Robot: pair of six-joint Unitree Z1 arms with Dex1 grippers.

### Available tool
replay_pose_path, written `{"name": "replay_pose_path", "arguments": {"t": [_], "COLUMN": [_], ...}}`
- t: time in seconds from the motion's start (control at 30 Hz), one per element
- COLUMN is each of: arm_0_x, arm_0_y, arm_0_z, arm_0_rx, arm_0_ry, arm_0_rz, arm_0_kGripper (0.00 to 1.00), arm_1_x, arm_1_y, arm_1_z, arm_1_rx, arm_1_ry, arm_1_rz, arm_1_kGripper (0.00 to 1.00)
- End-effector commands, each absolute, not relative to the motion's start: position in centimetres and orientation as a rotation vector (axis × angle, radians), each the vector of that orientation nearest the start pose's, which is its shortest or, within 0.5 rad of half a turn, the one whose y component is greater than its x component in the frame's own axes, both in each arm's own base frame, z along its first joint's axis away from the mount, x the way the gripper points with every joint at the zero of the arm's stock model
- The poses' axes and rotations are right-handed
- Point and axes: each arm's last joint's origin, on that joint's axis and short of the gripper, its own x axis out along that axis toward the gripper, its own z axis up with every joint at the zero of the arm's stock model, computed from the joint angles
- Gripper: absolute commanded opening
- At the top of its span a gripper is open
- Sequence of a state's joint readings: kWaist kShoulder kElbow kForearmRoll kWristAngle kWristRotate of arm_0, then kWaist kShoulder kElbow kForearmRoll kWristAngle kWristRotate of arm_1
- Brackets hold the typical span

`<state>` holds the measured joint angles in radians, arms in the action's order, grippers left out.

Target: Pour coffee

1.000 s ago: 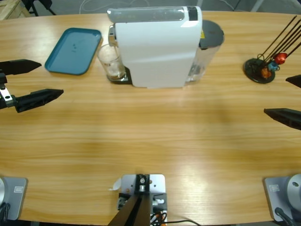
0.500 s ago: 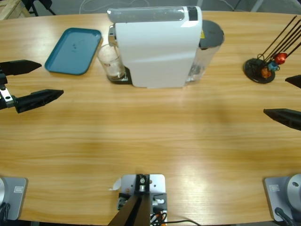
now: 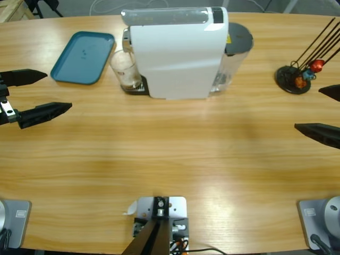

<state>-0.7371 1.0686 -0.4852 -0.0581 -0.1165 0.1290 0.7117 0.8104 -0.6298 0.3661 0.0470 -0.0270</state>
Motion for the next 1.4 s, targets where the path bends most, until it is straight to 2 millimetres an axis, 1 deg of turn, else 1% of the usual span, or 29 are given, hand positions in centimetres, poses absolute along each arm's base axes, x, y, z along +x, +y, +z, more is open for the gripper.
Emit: {"name": "replay_pose_path", "arguments": {"t": [0.03,1.4], "arm_0_x": [10.47,10.95], "arm_0_y": [-10.38,-10.86], "arm_0_z": [26.39,25.81], "arm_0_rx": [0.313,0.320], "arm_0_ry": [0.511,0.549], "arm_0_rz": [-0.864,-0.867], "arm_0_kGripper": [1.000,1.000], "arm_1_x": [6.35,6.33], "arm_1_y": [5.99,5.94], "arm_1_z": [29.96,29.92], "arm_1_rx": [-0.206,-0.204], "arm_1_ry": [0.567,0.569], "arm_1_rz": [0.762,0.756], "arm_1_kGripper": [0.858,0.844]}}
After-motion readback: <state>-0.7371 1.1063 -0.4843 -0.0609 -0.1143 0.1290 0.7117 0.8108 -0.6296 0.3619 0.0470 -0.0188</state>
